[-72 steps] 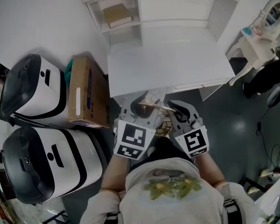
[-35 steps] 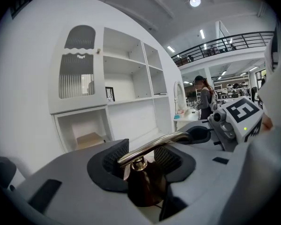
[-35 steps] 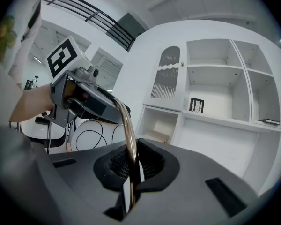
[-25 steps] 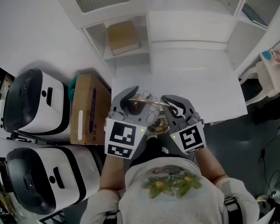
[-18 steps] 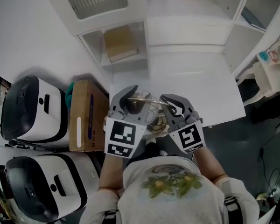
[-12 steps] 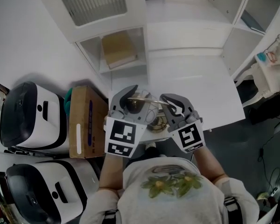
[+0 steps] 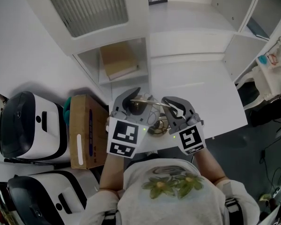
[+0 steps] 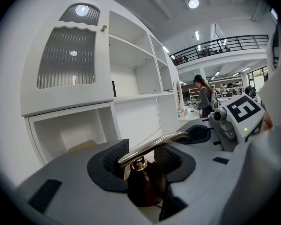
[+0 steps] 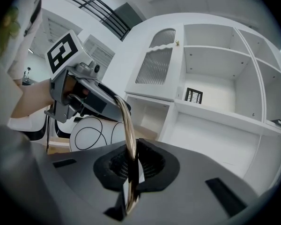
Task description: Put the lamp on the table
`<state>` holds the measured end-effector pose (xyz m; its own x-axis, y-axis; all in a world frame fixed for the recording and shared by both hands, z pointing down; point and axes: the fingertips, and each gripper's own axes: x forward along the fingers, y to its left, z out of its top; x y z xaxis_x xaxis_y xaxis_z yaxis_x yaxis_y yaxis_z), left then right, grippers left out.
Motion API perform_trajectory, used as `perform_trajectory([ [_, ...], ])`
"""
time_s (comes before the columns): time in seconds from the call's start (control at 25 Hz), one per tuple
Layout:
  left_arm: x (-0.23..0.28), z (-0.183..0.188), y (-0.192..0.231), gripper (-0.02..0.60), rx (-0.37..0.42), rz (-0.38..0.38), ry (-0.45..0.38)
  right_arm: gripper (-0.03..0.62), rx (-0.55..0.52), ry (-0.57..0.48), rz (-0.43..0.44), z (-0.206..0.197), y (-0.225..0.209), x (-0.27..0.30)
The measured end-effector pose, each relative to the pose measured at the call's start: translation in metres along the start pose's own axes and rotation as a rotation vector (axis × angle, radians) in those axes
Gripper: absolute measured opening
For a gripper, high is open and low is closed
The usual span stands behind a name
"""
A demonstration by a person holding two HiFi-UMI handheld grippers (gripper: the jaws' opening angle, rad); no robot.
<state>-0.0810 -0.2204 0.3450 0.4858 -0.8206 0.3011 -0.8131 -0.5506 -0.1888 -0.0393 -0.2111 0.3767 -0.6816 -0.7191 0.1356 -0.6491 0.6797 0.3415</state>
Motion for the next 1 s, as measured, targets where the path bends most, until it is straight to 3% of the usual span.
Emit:
perform_trajectory([
  [1.0,0.068,-0.009,0.041,0.184,-0.019,-0.041,0.042,0.029,0.04,0.056,-0.038,-0.029,-0.045,0.06],
])
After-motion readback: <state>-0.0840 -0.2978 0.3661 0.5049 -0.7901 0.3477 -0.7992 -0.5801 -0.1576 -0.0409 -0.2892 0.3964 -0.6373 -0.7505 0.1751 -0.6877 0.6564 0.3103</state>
